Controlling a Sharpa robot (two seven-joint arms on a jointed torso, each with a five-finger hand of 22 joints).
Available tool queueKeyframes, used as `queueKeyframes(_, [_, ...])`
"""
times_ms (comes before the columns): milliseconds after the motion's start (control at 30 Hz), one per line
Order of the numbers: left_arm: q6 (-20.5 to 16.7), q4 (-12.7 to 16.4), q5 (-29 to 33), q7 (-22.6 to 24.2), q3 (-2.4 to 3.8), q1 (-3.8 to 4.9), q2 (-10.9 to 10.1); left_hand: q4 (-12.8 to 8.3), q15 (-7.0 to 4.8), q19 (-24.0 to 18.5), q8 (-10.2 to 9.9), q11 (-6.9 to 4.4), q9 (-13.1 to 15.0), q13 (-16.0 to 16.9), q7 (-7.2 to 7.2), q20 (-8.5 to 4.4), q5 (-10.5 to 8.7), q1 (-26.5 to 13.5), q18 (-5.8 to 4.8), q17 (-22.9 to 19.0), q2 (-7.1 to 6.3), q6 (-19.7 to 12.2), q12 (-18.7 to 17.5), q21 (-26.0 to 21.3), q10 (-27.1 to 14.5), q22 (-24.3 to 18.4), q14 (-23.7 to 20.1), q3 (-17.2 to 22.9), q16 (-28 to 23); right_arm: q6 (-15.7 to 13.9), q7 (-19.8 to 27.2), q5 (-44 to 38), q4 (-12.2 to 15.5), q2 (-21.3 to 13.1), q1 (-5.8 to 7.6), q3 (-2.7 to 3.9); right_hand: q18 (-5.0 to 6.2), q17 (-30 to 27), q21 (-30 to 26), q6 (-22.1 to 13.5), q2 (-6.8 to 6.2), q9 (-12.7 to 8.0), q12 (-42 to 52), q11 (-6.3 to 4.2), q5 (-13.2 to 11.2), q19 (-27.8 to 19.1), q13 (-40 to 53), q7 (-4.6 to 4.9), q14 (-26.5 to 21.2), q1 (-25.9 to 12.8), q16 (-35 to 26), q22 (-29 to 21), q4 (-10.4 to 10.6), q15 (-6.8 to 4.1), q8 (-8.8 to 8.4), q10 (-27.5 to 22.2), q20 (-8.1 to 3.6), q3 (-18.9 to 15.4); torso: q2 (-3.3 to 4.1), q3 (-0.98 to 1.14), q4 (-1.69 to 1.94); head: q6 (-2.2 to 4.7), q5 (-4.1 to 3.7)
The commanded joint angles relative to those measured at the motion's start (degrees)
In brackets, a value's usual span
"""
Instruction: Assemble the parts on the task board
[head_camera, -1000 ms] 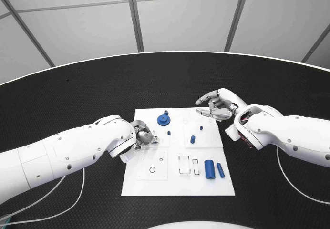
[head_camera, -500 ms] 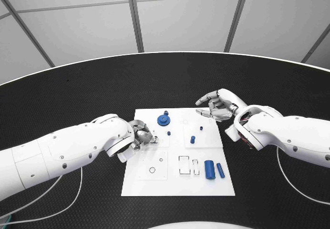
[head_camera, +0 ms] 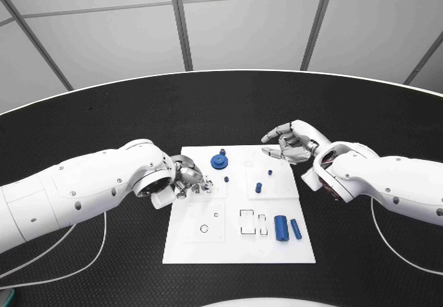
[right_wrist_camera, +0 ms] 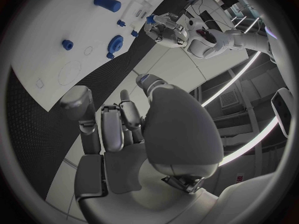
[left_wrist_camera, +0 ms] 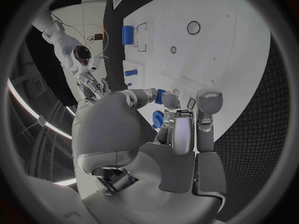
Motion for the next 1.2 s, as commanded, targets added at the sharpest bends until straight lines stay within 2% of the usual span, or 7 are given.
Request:
queueKeyframes(33, [3.14, -0.97, 2.38, 0.63, 0.00, 0.63, 0.11, -6.31, 0.37, -0.53, 0.07, -0.05, 0.02, -0.50, 0.09, -0.07, -0.25, -0.02, -0.12, 6.37, 0.83, 0.13, -0.38, -0.46, -0.55, -0.30, 3.94, 6.53, 0.13, 0.21, 0.12, 0.00, 0.29, -0.02, 0.00, 0.00, 0.66, 0.25, 0.42, 0.65, 0.45, -0.18, 0.32, -0.24, 0.39, 0.43, 0.14, 0.04, 2.50, 0.89, 0.00, 0.23, -0.62, -0.46, 0.29, 0.40, -0.10, 1.46, -0.01, 0.03, 0.01, 0.04, -0.15])
queueKeyframes(200, [7.24, -2.61, 4.45, 0.64, 0.00, 1.08, 0.68, -6.23, 0.63, -0.99, -0.06, 0.23, -0.21, -1.59, 0.36, 0.12, -0.31, -0.53, -0.03, 6.20, 1.56, -0.29, -0.97, -0.80, -1.42, -0.79, 3.83, 6.43, 0.07, 0.39, 0.17, 0.00, 0.58, -0.02, 0.00, 0.00, 0.60, 0.45, 0.68, 0.70, 0.50, -0.27, 0.41, -0.24, 0.40, 0.54, 0.22, 0.05, 2.55, 1.14, 0.10, 0.45, -0.96, -0.47, 0.25, 0.45, -0.12, 2.20, 0.01, 0.05, 0.06, -0.08, -0.23])
queueKeyframes(333, [10.44, -4.56, 5.43, 0.02, 0.00, 1.31, 1.69, -5.11, 1.18, -1.93, -0.55, 0.83, -0.71, -4.57, 0.97, 0.45, -0.32, -1.66, 0.21, 5.21, 3.34, -1.43, -2.45, -1.54, -4.08, -2.00, 3.42, 6.67, -0.24, 0.47, 0.19, 0.00, 0.84, 0.01, 0.00, 0.00, 0.61, 0.44, 0.64, 0.70, 0.50, -0.29, 0.44, -0.24, 0.41, 0.53, 0.24, 0.06, 2.55, 1.20, 0.09, 0.44, -1.05, -0.47, 0.24, 0.47, -0.13, 2.39, 0.00, 0.05, 0.03, -0.18, -0.24])
queueKeyframes(567, [14.12, -8.23, 5.43, -0.60, 0.00, 1.67, 3.71, -3.75, 1.75, -2.73, -0.72, 1.42, -1.15, -5.48, 1.56, 0.85, -0.29, -3.22, 0.42, 4.39, 5.34, -2.42, -2.34, -2.02, -5.93, -2.88, 3.01, 8.53, -0.42, 0.41, 0.21, 0.00, 0.98, 0.03, 0.00, 0.00, 0.61, 0.44, 0.62, 0.70, 0.46, -0.32, 0.43, -0.24, 0.41, 0.53, 0.23, 0.08, 2.55, 1.25, 0.08, 0.44, -1.17, -0.47, 0.22, 0.45, -0.13, 2.59, -0.01, 0.02, -0.03, -0.40, -0.16])
queueKeyframes(733, [18.20, -11.29, 4.30, -1.36, 0.01, 1.82, 5.79, -4.80, 1.73, -2.83, -0.21, 1.37, -1.07, -4.23, 1.50, 0.97, -0.27, -3.42, 0.44, 4.37, 5.18, -2.32, -1.25, -1.87, -5.47, -2.74, 2.97, 9.26, -0.37, 0.36, 0.21, 0.00, 0.98, 0.06, 0.00, 0.00, 0.61, 0.44, 0.62, 0.70, 0.46, -0.32, 0.43, -0.24, 0.41, 0.53, 0.23, 0.08, 2.55, 1.25, 0.08, 0.44, -1.17, -0.47, 0.22, 0.45, -0.13, 2.59, 0.02, -0.01, -0.05, -0.44, -0.19])
queueKeyframes(867, [23.24, -14.36, 2.39, -2.52, 0.01, 2.06, 7.91, -7.68, 1.53, -2.48, 0.34, 1.16, -1.09, -2.23, 1.32, 0.92, -0.24, -4.20, 0.31, 5.41, 4.58, -1.71, 0.38, -0.88, -4.29, -1.52, 3.33, 11.53, 0.09, 0.30, 0.22, 0.00, 0.92, 0.11, 0.00, 0.00, 0.61, 0.44, 0.62, 0.70, 0.46, -0.32, 0.43, -0.24, 0.41, 0.53, 0.23, 0.08, 2.55, 1.25, 0.08, 0.44, -1.17, -0.47, 0.22, 0.45, -0.13, 2.59, 0.06, -0.02, -0.04, -0.54, -0.18])
queueKeyframes(1200, [30.47, -19.89, -1.66, -3.61, 0.00, 3.10, 12.18, -8.73, 1.44, -2.37, 0.30, 1.09, -1.15, -1.47, 1.26, 0.93, -0.27, -4.39, 0.24, 5.48, 4.56, -1.45, 0.86, -0.57, -3.69, -1.16, 3.39, 11.91, 0.15, 0.17, 0.20, 0.00, 0.80, 0.30, 0.00, 0.00, 0.62, 0.53, 0.56, 0.72, 0.38, -0.34, 0.45, -0.24, 0.44, 0.52, 0.24, 0.09, 2.57, 1.29, 0.13, 0.42, -1.29, -0.46, 0.21, 0.45, -0.13, 2.79, 0.02, 0.03, -0.02, -0.82, 0.01])
